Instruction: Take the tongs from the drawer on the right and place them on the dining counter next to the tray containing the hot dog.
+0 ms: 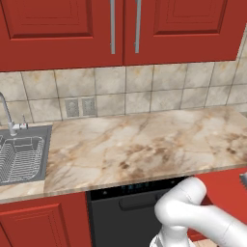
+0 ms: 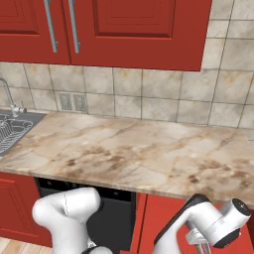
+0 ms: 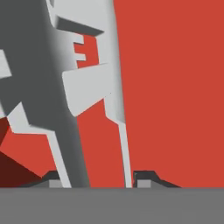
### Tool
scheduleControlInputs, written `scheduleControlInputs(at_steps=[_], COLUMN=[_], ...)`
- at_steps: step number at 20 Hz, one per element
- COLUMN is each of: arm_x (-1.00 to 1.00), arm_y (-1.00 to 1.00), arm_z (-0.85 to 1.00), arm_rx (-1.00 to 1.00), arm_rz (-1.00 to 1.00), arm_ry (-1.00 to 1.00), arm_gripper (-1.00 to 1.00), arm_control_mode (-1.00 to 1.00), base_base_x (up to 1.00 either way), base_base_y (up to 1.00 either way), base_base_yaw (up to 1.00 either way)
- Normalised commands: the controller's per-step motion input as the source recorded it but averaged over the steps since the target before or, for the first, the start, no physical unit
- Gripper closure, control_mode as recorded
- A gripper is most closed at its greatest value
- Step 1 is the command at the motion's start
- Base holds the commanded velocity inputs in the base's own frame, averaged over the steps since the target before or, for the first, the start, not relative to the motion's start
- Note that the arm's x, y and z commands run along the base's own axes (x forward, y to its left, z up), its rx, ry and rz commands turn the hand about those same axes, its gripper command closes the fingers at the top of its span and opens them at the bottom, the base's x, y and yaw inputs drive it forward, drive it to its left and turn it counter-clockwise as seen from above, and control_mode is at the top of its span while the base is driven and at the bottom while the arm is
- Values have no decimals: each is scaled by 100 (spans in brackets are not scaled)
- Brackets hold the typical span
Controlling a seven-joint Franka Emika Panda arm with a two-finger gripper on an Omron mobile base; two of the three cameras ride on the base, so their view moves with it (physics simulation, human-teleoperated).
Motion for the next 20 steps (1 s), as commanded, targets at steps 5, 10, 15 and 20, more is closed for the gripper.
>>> scheduleControlInputs(at_steps=[5, 10, 15, 20], arm_x=[-15, -1, 0, 13], arm_y=[54, 39, 68, 100], arm_z=[100, 100, 100, 89], arm_rx=[0, -3, -5, -10], arm_rz=[14, 9, 4, 0], arm_ry=[-17, 0, -3, -14], arm_gripper=[100, 100, 100, 100], arm_control_mode=[-100, -100, -100, -100], base_base_x=[0, 0, 0, 0], base_base_y=[0, 0, 0, 0], base_base_yaw=[0, 0, 0, 0])
